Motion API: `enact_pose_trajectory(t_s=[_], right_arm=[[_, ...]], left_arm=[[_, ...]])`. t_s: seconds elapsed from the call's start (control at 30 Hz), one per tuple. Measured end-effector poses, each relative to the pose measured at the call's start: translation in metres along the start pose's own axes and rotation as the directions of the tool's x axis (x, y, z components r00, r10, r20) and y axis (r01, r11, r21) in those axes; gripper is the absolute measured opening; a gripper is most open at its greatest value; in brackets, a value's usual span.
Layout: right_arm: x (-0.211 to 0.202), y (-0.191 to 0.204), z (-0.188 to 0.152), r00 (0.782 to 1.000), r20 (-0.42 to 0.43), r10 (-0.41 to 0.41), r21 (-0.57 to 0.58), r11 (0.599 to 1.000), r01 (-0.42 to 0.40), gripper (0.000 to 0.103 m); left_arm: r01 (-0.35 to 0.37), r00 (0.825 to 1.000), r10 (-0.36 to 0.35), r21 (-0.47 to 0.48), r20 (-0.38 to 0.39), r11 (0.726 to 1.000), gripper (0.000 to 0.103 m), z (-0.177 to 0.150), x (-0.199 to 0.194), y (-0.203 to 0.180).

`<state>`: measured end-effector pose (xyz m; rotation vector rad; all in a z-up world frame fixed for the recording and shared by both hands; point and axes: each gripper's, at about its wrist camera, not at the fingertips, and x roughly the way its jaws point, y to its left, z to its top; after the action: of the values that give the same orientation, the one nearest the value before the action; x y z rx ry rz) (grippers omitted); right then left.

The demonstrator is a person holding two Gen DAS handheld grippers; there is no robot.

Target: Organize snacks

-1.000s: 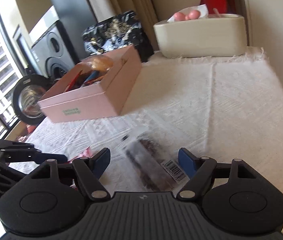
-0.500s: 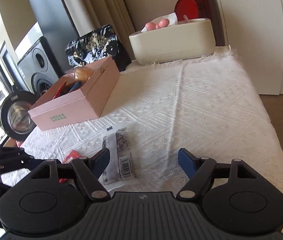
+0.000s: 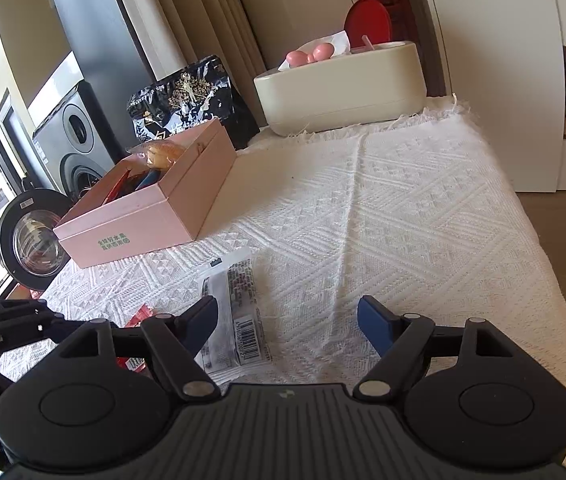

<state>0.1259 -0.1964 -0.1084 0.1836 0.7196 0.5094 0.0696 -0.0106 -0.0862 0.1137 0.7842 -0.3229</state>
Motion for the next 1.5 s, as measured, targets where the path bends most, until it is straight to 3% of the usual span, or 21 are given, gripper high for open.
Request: enact_pose_trajectory(t_s=[0.13, 0.23, 0.5, 0.6, 0.73, 0.8, 0.9, 1.07, 1.2, 1.33, 1.5], right_arm=[[0.000, 0.001, 0.000, 1.000, -0.001, 0.002, -0.008, 1.000, -0.002, 0.080], [0.001, 0.003, 0.000, 1.000, -0.005, 0.002, -0.021, 1.000, -0.002, 0.083], [0.008, 0.009, 0.001, 0.998, -0.048, 0.034, -0.076, 0.996, -0.038, 0.099], [0.007, 0.008, 0.002, 0.997, -0.061, 0.038, -0.073, 0.996, -0.042, 0.100], [0.011, 0.019, 0.005, 0.994, -0.112, 0.008, -0.148, 0.989, -0.025, 0.101], [0.013, 0.029, 0.008, 0.991, -0.135, 0.004, -0.211, 0.977, -0.033, 0.094], [0.014, 0.039, 0.012, 0.994, -0.105, 0.007, -0.211, 0.977, -0.029, 0.089], [0.031, 0.054, 0.014, 0.991, -0.134, 0.000, -0.231, 0.972, -0.031, 0.064], [0.030, 0.072, 0.004, 0.989, -0.114, -0.090, -0.362, 0.931, 0.043, 0.042], [0.018, 0.082, -0.001, 0.987, -0.129, -0.093, -0.413, 0.910, 0.032, 0.039], [-0.004, 0.089, -0.004, 0.991, -0.103, -0.086, -0.422, 0.906, 0.035, 0.039]], left_arm=[[-0.056, 0.998, 0.054, -0.052, -0.039, 0.997, 0.079, -0.003, 0.010, 0.014], [-0.042, 0.999, 0.040, -0.078, -0.029, 0.996, 0.079, -0.003, 0.012, 0.020], [-0.030, 0.999, 0.028, -0.028, -0.046, 0.999, 0.081, -0.002, 0.014, 0.012], [-0.030, 0.999, 0.029, -0.026, -0.035, 0.999, 0.066, -0.003, 0.009, 0.010], [-0.030, 0.999, 0.028, -0.078, -0.030, 0.997, 0.064, -0.007, 0.002, 0.015], [-0.039, 0.999, 0.037, -0.092, -0.020, 0.995, 0.060, -0.008, -0.005, 0.016], [-0.046, 0.999, 0.044, -0.114, -0.019, 0.992, 0.056, -0.011, -0.015, 0.019], [-0.060, 0.998, 0.058, -0.133, -0.022, 0.989, 0.054, -0.018, -0.023, 0.023], [-0.062, 0.998, 0.060, -0.146, -0.016, 0.987, 0.052, -0.020, -0.026, 0.024], [-0.069, 0.996, 0.060, -0.147, -0.062, 0.987, 0.065, -0.021, -0.018, 0.024], [-0.087, 0.995, 0.080, -0.113, -0.063, 0.990, 0.066, -0.023, -0.015, 0.018]])
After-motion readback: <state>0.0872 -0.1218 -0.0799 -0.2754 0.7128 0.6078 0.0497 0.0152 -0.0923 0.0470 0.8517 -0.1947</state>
